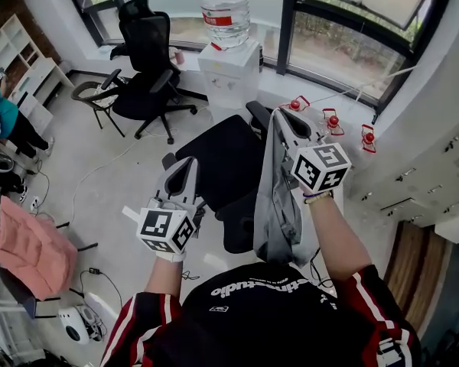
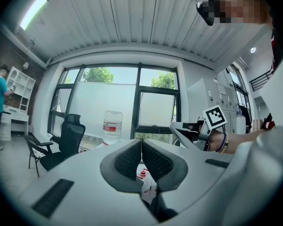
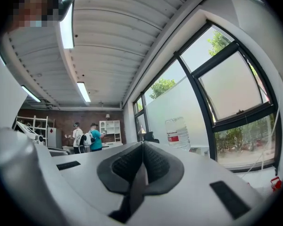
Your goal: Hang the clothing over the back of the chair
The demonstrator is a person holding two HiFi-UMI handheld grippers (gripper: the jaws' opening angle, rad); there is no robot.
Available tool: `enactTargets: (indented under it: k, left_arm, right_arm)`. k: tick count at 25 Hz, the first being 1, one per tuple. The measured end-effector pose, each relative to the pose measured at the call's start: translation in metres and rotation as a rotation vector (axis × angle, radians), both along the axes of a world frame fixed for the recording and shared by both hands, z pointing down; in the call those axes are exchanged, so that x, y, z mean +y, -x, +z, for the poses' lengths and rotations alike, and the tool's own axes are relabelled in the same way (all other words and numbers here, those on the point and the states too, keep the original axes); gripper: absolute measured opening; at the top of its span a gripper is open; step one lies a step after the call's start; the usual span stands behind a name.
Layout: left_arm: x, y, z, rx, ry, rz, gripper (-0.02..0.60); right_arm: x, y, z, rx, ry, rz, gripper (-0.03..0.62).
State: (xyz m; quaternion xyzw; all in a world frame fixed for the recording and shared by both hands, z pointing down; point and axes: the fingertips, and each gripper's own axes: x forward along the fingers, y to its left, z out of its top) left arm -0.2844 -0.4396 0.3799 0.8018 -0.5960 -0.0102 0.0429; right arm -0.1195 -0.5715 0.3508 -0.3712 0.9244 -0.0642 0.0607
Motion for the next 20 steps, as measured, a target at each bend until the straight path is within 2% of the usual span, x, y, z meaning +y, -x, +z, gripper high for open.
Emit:
enactTargets:
  k: [9,20]
  left_arm:
    - [0.000,0.009,0.006,0.013,0.019,-0.023,0.025]
    - [0.012,-0.001,0.017,0.021,0.029,-0.011,0.025]
  right_arm:
    - [-0.040,0.038,-0.021,-0.041,-0.092,-0.076,0.015]
    - [-0.034,0.019,-0.005,0.008,-0.045,-0.074,0.015]
